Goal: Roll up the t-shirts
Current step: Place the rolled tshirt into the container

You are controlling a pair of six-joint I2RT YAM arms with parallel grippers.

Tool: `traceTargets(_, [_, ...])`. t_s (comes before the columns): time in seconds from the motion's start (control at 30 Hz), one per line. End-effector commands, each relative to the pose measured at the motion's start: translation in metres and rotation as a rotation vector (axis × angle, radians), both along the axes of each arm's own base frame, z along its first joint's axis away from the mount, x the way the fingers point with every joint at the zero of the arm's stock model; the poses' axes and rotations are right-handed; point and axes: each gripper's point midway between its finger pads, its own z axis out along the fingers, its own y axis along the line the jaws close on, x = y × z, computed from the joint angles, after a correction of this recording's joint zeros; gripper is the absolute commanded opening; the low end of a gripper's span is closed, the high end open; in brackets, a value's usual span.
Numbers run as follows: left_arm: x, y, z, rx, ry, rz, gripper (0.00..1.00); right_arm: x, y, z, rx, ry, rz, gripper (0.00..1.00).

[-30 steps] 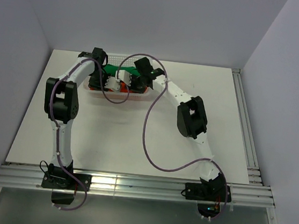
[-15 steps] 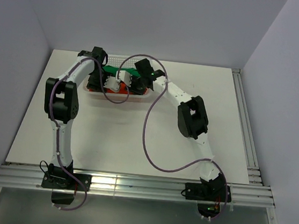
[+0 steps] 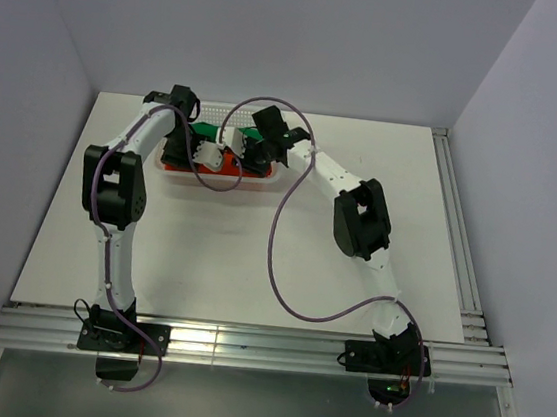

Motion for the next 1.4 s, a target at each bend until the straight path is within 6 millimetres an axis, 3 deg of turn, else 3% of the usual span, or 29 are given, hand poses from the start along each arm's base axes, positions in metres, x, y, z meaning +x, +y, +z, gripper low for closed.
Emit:
traceTargets(0.0, [-0.006,-0.001,0.040,-0.004,-0.037,-0.057,0.59,-0.003,0.004,0.054,0.069,-0.043,0.019,0.46])
traceTargets(0.2, [-0.023,0.005,0.033,0.035,0.038,-0.088,0.59,-0.007,0.003,0.047,0.050,-0.018,0.031,0.47])
traceTargets(0.5, [-0.022,0.004,0.022,0.052,0.062,-0.088,0.63,-0.004,0.000,0.031,0.026,0.006,0.001,0.53])
traceTargets(0.73, [-0.019,-0.005,0.038,0.015,0.022,-0.105,0.71,-0.007,0.004,0.056,0.069,-0.020,0.012,0.59])
traceTargets(1.03, [-0.017,-0.009,0.041,0.000,0.000,-0.087,0.77,-0.008,0.004,0.068,0.091,-0.035,0.007,0.65])
traceTargets(1.07, [-0.017,-0.009,0.041,-0.001,0.000,-0.086,0.90,-0.008,0.004,0.068,0.091,-0.035,0.007,0.65])
traceTargets(1.37, [-0.010,-0.011,0.057,-0.005,-0.049,-0.090,0.92,-0.006,0.004,0.078,0.107,-0.058,0.004,0.65])
